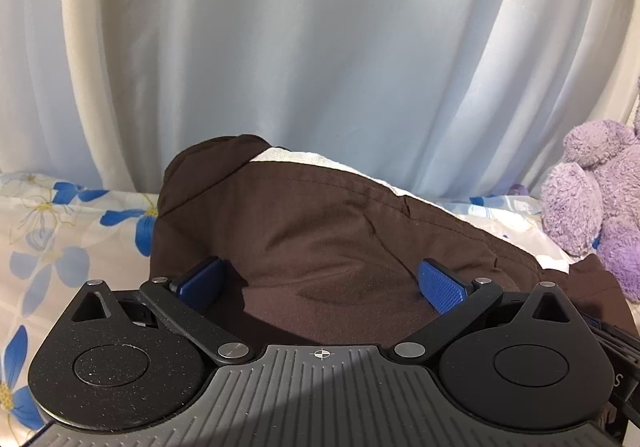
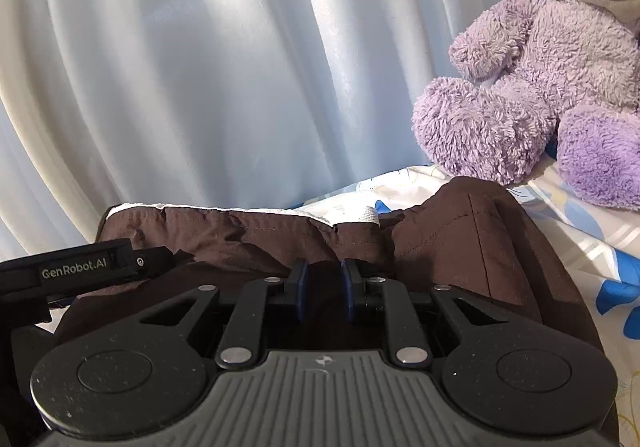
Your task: Fold large clothes
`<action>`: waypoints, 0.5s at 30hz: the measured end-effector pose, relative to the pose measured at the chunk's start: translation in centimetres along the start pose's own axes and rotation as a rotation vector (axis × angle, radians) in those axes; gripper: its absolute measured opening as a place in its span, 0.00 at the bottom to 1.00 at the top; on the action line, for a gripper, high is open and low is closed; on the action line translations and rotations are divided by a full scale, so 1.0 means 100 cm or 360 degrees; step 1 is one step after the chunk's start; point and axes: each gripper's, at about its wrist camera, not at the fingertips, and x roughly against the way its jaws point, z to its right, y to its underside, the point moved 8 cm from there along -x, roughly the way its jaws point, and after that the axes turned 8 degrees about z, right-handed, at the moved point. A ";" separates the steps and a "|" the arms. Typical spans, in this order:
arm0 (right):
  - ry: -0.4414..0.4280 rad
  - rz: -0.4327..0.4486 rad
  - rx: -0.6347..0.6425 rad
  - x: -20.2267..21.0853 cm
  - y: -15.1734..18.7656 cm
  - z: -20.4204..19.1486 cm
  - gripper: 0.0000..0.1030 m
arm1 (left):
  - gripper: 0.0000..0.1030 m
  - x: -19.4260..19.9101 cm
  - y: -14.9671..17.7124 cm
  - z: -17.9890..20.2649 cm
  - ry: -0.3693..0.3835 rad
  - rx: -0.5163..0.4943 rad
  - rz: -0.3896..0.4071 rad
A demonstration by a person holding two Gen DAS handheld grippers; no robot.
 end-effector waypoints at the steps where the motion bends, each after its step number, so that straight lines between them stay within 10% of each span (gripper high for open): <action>1: 0.0012 0.0002 0.0021 0.001 -0.001 -0.002 0.17 | 1.00 0.003 -0.001 -0.001 0.0016 0.0014 0.0005; 15: 0.0069 0.0089 0.0033 0.058 -0.015 -0.008 0.27 | 1.00 0.109 0.039 0.006 0.0126 0.0035 0.0256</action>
